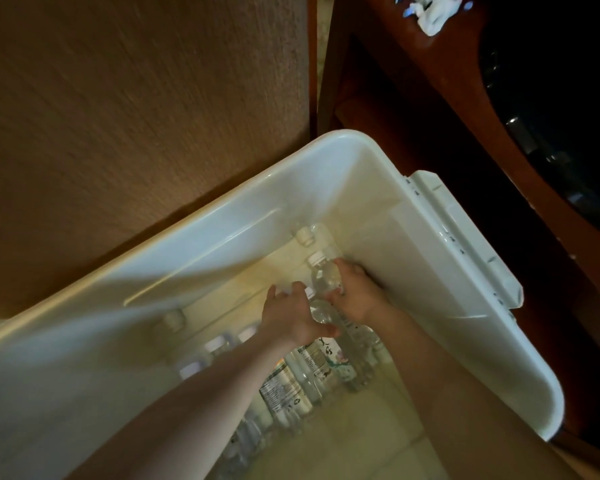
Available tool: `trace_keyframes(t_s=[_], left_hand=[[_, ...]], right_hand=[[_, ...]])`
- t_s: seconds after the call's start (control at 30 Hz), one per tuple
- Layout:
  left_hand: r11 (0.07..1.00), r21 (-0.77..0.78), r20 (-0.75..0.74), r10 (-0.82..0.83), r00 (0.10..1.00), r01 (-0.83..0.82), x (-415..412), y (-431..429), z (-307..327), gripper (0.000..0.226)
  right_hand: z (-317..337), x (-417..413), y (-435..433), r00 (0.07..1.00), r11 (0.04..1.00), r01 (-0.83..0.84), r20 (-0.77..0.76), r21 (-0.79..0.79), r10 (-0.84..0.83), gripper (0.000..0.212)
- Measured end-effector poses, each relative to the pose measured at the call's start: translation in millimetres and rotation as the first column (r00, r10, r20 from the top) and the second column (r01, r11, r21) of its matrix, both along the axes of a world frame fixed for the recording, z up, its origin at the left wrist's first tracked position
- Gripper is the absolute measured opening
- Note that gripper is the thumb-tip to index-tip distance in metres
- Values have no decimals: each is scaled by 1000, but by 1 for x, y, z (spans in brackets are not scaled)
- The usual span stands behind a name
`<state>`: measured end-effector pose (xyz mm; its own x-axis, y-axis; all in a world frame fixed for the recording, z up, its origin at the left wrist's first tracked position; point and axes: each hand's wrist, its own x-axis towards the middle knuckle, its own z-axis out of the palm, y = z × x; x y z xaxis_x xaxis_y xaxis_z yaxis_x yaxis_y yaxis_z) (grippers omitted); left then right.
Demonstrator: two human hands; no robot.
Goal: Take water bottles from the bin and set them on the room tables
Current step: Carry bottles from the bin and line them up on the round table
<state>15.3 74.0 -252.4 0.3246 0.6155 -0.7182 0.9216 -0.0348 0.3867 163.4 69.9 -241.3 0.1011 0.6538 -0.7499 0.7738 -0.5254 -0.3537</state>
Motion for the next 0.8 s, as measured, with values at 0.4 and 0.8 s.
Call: trace_keyframes(t_s=[0.4, 0.8], left_hand=[[939, -132, 504, 341, 794, -319, -25, -39, 31, 81], [755, -375, 528, 651, 545, -538, -81, -16, 152, 67]], right_hand=[[31, 18, -18, 975, 991, 134, -178, 13, -129, 51], [160, -25, -40, 730, 859, 478, -460, -184, -505, 77]])
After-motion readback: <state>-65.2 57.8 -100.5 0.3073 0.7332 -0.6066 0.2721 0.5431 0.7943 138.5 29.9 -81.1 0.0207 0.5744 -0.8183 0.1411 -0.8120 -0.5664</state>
